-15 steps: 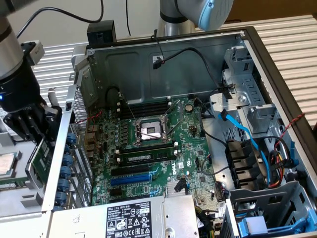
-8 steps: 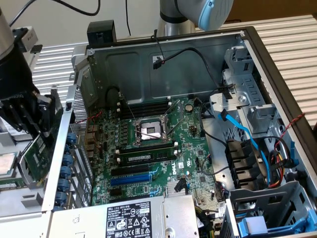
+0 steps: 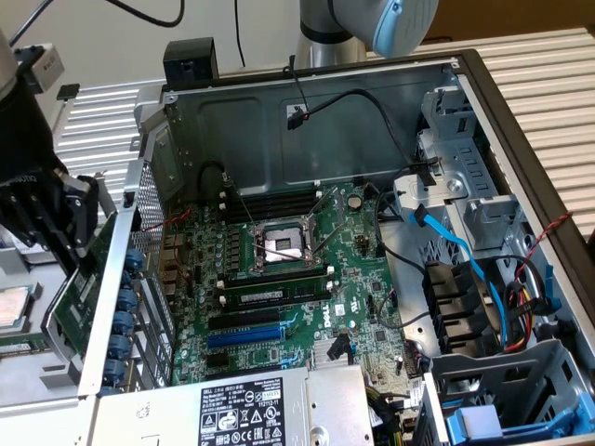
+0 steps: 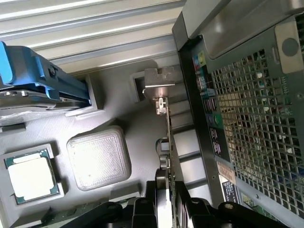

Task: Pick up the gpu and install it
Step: 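Pick up the gpu and move the gpu toward the slot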

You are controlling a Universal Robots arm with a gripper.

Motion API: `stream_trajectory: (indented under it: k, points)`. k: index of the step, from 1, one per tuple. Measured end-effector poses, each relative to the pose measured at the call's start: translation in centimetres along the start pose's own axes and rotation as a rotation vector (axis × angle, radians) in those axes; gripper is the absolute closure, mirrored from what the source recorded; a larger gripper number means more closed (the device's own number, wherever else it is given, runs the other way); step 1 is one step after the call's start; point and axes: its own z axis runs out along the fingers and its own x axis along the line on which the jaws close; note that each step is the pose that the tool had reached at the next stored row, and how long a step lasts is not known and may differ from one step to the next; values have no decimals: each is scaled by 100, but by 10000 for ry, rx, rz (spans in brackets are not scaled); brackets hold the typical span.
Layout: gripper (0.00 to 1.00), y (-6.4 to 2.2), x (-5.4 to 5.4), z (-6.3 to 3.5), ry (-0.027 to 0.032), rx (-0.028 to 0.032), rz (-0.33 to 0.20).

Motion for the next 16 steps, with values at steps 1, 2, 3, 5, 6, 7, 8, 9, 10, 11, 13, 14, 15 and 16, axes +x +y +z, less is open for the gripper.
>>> stream_trajectory:
  k: [1,2,3,5,6,7,8,9,10,11,13,14,15,16]
  points:
    - [71,-8,0,12,-39,-10,2]
    - [71,-10,1,26,-78,-21,6]
    - [71,-10,2,35,-109,-27,8]
    - [71,-10,5,58,-160,-29,8]
    - [71,-9,6,68,-180,-26,9]
    - [71,-9,8,77,-201,-20,9]
    - [71,-9,9,86,-218,-12,8]
    - [71,-9,10,95,-233,0,7]
    - [71,-8,12,104,-244,19,4]
    - [71,-8,13,111,-255,47,2]
    - [73,-7,15,120,-278,113,-7]
    - [73,-7,16,124,-296,161,-13]
    - [73,-7,16,127,-325,225,-24]
    - [73,-8,15,130,-359,293,-35]
